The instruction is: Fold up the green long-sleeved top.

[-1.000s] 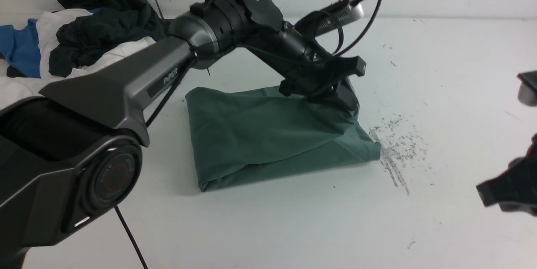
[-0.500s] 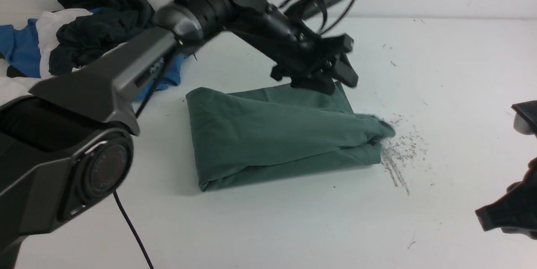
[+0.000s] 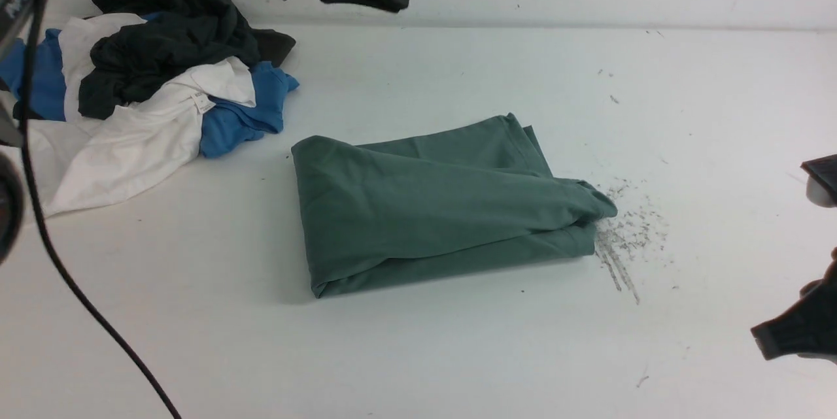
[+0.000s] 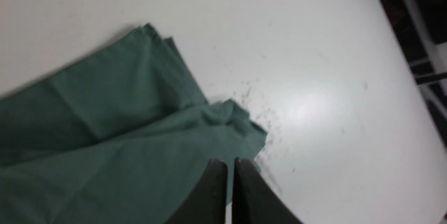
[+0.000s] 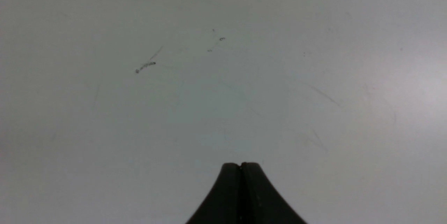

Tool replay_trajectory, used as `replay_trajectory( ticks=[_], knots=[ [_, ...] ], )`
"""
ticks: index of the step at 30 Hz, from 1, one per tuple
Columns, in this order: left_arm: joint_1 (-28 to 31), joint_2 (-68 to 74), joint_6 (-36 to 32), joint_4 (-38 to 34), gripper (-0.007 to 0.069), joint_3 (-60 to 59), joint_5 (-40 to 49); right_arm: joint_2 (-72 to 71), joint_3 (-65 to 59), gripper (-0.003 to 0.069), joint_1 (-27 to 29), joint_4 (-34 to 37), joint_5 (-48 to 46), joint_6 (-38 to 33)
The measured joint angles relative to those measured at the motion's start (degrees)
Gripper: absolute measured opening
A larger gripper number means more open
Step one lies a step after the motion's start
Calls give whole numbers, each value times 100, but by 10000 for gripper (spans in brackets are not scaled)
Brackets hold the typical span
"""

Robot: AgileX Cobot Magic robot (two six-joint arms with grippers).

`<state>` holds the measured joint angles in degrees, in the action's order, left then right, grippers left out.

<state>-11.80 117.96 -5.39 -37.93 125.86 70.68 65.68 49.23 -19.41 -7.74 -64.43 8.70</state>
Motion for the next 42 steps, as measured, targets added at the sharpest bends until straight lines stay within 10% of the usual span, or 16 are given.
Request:
replay_trajectory(
  ticks=[12,18,26,32,42],
  knots=[
    [77,-2278,-190,2596,-4,-2647,105,-1472,0,-15,0,-77,155,56],
    [77,-2455,-190,2641,-4,-2655,118,-3154,-60,-15,0,-196,221,157],
    [77,-2415,-165,2497,-4,-2695,122,-6189,-2106,-15,0,-692,2631,189],
    [77,-2415,-154,2417,-4,-2695,122,-6634,-3215,-15,0,-975,4349,189],
    [77,-2415,-148,2387,-4,-2695,122,-6634,-3505,-15,0,-979,4593,192]
  ],
)
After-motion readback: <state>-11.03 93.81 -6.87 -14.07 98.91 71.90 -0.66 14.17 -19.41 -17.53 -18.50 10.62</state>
